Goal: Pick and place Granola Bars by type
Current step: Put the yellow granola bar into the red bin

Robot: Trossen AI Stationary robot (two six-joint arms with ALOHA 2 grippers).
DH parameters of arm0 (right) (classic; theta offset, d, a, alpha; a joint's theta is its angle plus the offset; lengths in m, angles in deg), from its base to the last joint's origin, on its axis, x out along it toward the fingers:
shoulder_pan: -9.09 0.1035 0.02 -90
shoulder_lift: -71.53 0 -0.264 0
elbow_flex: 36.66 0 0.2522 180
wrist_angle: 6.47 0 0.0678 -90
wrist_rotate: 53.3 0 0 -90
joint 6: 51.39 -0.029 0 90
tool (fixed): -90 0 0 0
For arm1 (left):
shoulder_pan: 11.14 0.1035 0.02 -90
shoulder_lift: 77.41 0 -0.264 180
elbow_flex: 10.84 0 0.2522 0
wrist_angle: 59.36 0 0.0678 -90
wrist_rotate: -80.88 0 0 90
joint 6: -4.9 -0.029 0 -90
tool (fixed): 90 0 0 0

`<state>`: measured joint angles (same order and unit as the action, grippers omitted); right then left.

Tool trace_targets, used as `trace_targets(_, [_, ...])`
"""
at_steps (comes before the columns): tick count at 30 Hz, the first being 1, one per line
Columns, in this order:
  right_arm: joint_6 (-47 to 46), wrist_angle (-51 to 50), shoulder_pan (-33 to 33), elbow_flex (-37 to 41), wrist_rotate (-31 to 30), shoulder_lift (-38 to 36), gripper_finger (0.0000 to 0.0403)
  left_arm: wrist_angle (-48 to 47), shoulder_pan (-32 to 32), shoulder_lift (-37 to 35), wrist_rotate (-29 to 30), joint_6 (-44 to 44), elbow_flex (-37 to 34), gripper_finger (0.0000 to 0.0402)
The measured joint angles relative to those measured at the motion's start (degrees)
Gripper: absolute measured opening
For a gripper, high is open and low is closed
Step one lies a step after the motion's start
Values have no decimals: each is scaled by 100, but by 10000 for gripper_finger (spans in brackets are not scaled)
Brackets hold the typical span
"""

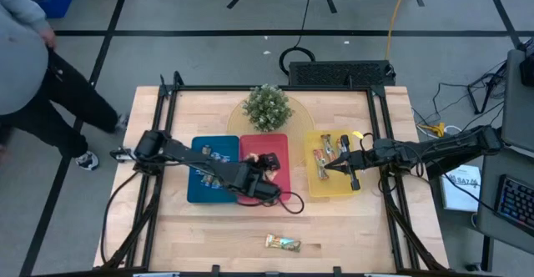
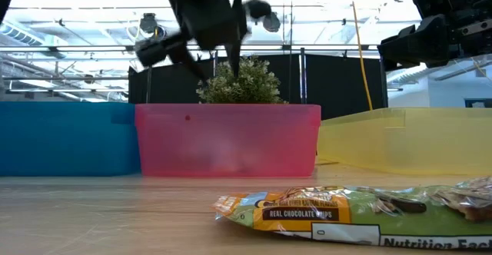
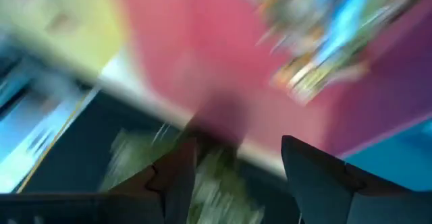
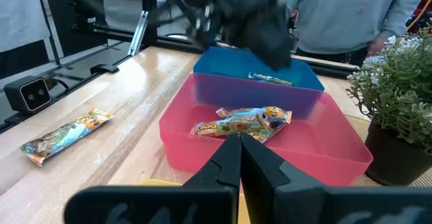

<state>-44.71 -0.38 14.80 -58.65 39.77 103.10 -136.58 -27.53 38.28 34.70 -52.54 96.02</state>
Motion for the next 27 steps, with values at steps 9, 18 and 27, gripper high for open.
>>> trace_targets(9, [32,24,0,0,2,0,0,216,-555,-1369,-1213,4149,-29,108])
trace_targets(18, [17,463,0,0,2,-2,0,3243,-1386,-3657,-1773,5098,-2672,14])
trace_targets(27, [277,660,0,0,9,2,0,6262,-868,-5591,-1739,6132,-5386,5])
